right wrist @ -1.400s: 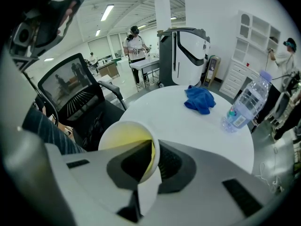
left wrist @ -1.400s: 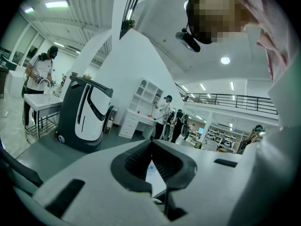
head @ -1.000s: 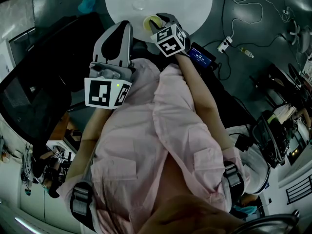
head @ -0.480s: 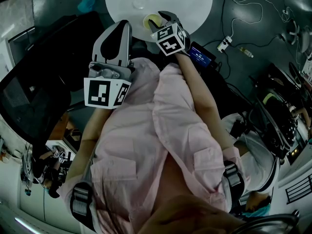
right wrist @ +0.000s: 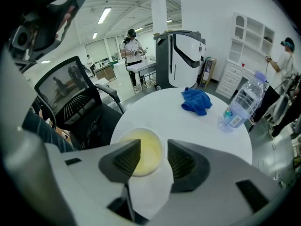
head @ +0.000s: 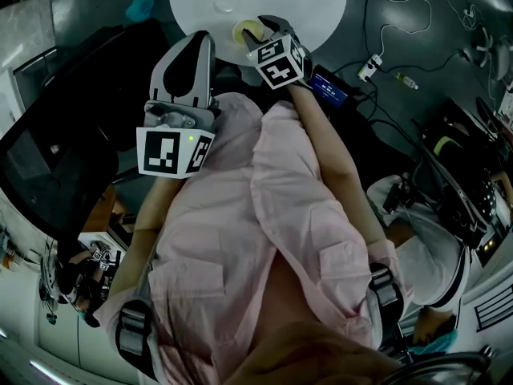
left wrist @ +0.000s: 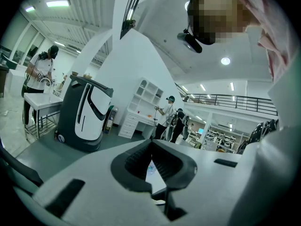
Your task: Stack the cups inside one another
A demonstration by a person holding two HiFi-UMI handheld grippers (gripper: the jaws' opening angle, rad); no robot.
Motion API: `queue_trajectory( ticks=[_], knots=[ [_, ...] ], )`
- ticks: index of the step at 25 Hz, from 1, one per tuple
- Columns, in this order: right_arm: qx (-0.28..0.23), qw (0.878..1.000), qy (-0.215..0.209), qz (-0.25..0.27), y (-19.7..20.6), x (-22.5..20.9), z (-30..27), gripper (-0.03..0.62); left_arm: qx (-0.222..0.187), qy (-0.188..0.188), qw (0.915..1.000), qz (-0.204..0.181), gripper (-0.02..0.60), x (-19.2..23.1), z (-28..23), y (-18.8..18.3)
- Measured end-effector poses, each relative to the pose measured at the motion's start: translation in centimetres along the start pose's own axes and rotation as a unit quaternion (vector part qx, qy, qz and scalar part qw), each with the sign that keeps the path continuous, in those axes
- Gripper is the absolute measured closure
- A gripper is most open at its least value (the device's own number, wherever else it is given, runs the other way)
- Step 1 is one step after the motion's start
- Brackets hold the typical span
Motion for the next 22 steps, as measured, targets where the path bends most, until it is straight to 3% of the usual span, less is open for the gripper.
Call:
queue_trajectory(
  ticks=[22],
  knots=[
    [0.003, 1.0, 0.005, -0.017, -0.12, -0.3, -0.24, 0.422, 0.003, -0.004, 1.0, 0.002, 0.566, 0.35, 0.12, -0.25]
  ],
)
Point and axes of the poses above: the fingertips, and each gripper's own axes: z backward along the fingers, x to its left, y out of its underside, the point moved 9 cm from there along z, backward along the fingers, and after that the axes turned 8 degrees about y, right-handed, at the moved point
